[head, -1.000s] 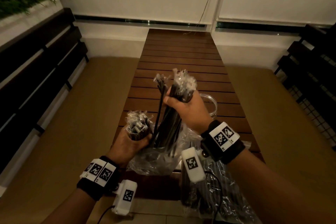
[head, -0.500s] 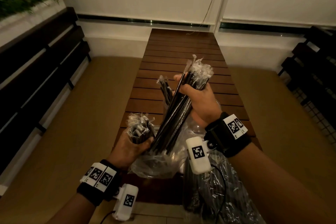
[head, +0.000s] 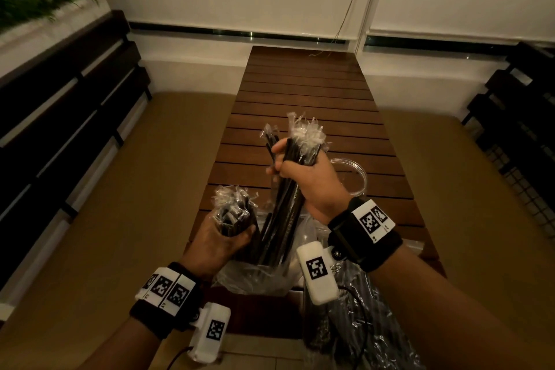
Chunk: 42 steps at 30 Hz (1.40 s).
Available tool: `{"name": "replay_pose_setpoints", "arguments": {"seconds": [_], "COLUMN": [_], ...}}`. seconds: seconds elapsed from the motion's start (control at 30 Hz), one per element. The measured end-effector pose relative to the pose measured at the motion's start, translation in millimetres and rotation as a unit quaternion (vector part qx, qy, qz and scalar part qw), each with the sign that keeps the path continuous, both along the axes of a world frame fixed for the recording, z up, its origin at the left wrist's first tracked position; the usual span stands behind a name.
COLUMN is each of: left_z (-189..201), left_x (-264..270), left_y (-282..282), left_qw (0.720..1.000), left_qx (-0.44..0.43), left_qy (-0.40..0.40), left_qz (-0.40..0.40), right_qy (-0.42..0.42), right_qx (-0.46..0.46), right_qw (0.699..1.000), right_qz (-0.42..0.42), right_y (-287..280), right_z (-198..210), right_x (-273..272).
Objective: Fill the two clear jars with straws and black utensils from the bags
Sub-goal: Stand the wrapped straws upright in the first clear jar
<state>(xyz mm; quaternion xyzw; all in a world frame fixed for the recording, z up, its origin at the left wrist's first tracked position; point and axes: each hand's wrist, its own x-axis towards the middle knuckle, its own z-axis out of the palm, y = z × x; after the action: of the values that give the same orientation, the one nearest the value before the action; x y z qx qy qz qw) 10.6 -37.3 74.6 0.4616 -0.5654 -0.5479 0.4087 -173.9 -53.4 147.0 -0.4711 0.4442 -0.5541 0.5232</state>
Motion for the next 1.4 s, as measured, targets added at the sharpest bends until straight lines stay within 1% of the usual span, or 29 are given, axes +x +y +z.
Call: {"name": "replay_pose_setpoints", "arguments": {"seconds": [0.07,0.17,0.3,0.47,0.57,0.67,0.77,0.9,1.03,1.3,1.4], "left_z": [0,1,2,0,2,-1,-3,-2,0,0,-3], "left_x": [0,0,-1,1,-1,0,3,4,3,4,6], "left_y": [0,0,1,1,2,1,0,0,1,1,1], "left_qw": [1.0,1.0,1.0,1.0,1.0,1.0,1.0,1.0,1.0,1.0,1.0], "left_qx": [-0.009,-0.02,-0.018,-0.012,-0.02,-0.022,-0.012,-0.018,-0.015,-0.015,-0.017], "left_qy": [-0.004,-0.004,0.012,0.011,0.007,-0.003,-0.004,-0.014,-0.015,-0.012,-0.013], "left_qz": [-0.011,-0.017,-0.019,-0.023,-0.013,-0.005,-0.002,-0.007,-0.004,-0.007,-0.001], "right_qy": [0.024,0.056,0.029,0.01,-0.037,-0.072,-0.079,-0.048,0.011,0.083,0.097], "right_qx": [0.009,-0.003,-0.028,-0.118,-0.162,-0.195,-0.223,-0.248,-0.258,-0.158,-0.122], "right_qw": [1.0,0.998,0.999,0.992,0.984,0.974,0.963,0.948,0.941,0.961,0.964], "right_qz": [0.005,-0.001,-0.017,-0.04,-0.061,-0.091,-0.132,-0.193,-0.218,-0.213,-0.215], "right_y": [4,9,5,-14,-25,-35,-47,-59,-67,-81,-83], "right_z": [-3,0,25,75,99,114,121,119,102,50,31], "right_x": [3,6,-8,-36,-51,-62,-71,-80,-76,-55,-44]}}
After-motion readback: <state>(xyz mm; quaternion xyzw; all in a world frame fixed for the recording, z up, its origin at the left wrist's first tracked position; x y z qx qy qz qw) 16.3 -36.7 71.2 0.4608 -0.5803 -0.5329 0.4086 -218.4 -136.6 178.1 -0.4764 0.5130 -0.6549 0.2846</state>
